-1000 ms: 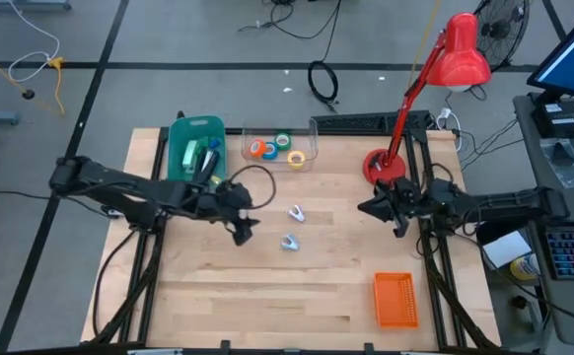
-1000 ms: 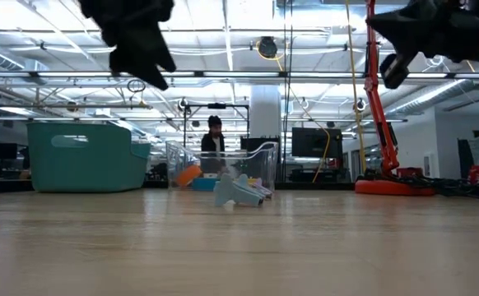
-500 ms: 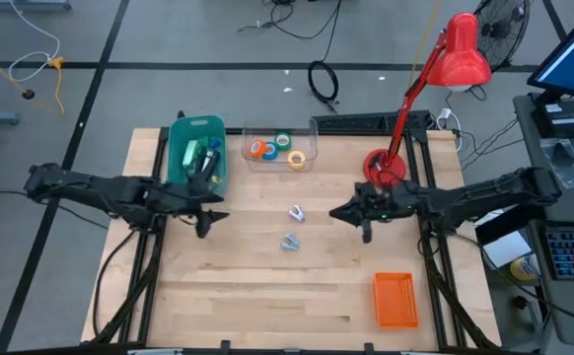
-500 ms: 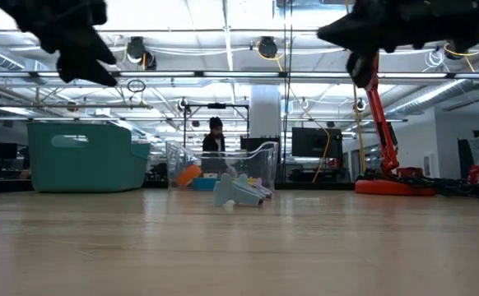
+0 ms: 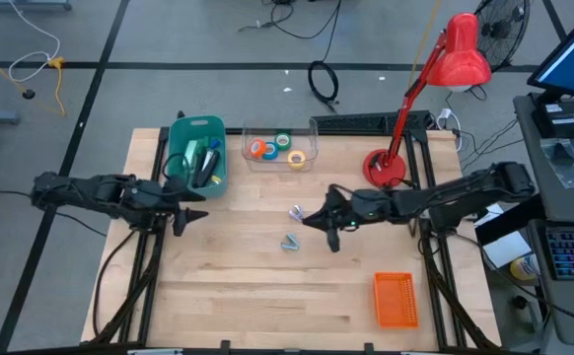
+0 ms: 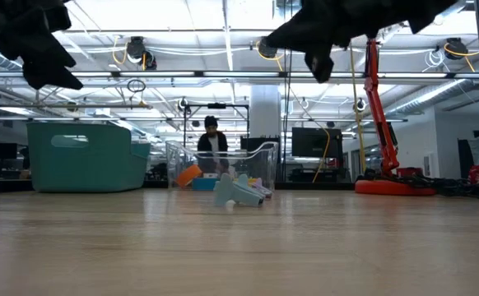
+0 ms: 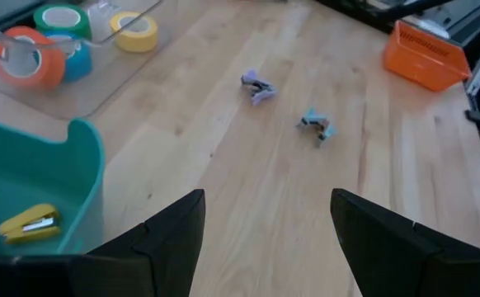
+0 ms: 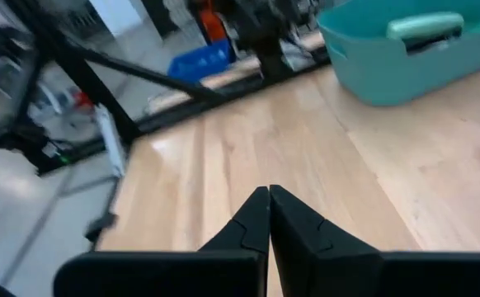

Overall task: Pick and place Stapler, Stapler remover, tape
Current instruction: Put the pink staple remover into the orange bin

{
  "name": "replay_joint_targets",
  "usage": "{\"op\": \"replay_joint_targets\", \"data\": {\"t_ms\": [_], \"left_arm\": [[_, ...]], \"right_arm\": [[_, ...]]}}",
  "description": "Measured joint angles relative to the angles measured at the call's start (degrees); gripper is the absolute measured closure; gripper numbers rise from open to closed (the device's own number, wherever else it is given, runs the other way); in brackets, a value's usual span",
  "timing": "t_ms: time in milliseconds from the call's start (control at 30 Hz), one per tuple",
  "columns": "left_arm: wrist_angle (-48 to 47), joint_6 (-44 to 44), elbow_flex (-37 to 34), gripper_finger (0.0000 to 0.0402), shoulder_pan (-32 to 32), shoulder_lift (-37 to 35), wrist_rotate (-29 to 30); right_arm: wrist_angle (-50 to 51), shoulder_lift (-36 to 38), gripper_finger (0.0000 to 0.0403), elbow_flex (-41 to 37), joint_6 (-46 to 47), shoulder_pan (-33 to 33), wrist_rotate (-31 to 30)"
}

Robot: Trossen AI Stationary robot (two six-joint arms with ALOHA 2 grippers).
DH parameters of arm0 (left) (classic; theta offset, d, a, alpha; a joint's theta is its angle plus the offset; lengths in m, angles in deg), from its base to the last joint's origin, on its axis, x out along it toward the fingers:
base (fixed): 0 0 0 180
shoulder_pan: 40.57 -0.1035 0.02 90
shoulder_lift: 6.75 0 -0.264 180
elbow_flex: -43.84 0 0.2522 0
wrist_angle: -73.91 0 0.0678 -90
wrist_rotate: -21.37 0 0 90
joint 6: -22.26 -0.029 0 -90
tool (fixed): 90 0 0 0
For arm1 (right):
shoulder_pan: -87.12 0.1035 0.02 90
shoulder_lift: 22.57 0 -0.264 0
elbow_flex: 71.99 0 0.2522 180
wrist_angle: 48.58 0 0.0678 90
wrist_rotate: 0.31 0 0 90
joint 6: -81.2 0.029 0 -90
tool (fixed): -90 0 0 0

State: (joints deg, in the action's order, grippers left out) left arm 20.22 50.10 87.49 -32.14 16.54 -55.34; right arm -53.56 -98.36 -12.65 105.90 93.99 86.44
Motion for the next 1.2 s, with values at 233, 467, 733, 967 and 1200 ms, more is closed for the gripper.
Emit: {"op": "replay_joint_targets", "data": {"t_ms": [233,467,733,967,1200], "left_arm": [[-5.18,-0.58,0.02,0.0135,0.0,-5.56,-0.23],[-5.2,-0.89,0.09,0.0135,0.0,-8.89,-0.47],[-2.05,-0.85,0.07,0.0135,0.02,-9.42,-0.61],[1.02,1.43,0.09,0.0135,0.0,-9.37,-0.96],[8.68,-8.53,0.07,0.0135,0.0,-9.5,-5.37]], "right_arm": [[11.43,-7.4,0.0402,8.92,-0.95,0.0,-2.84],[23.81,-12.86,0.0402,17.62,-2.99,0.0,-4.5],[29.71,-16.41,0.0402,21.63,-2.46,-0.02,-7.23],[29.48,-16.41,0.0402,21.53,-3.24,-0.11,-7.22],[23.58,-16.39,0.0401,21.53,-6.27,-0.3,-7.13]]}}
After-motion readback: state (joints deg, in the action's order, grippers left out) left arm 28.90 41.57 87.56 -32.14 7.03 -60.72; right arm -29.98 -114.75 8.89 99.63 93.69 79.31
